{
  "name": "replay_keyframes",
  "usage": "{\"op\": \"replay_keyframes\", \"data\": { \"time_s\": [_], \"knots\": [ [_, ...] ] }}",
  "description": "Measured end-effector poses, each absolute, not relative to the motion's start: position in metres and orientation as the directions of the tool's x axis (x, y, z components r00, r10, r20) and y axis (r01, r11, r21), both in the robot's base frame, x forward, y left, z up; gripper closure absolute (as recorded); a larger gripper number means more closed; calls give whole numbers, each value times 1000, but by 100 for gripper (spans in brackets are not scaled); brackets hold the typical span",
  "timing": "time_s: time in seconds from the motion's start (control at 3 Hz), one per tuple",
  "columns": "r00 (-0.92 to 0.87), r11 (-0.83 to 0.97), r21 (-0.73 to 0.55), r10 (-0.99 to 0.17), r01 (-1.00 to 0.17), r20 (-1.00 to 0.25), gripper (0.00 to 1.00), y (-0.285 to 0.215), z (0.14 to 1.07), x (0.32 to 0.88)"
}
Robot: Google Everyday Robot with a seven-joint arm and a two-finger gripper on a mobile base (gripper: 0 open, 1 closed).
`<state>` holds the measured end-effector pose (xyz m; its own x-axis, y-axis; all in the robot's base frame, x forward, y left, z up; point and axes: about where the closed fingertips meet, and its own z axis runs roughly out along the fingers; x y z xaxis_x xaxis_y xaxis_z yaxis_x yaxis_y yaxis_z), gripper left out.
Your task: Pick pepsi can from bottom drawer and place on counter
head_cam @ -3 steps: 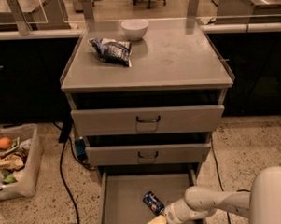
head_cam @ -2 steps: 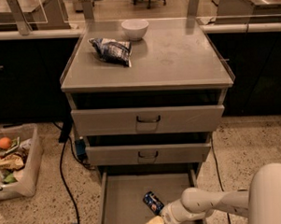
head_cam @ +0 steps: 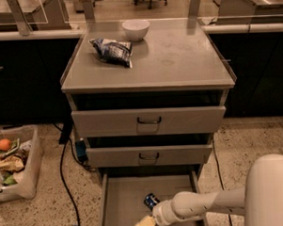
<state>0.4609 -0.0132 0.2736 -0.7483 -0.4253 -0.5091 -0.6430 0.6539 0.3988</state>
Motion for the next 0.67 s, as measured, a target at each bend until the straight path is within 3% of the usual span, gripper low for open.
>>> {"op": "replay_keyframes", "data": {
  "time_s": [0.67],
  "knots": [
    [-766,693,372,-423,-617,-483,0,-12,234,478]
  ]
}}
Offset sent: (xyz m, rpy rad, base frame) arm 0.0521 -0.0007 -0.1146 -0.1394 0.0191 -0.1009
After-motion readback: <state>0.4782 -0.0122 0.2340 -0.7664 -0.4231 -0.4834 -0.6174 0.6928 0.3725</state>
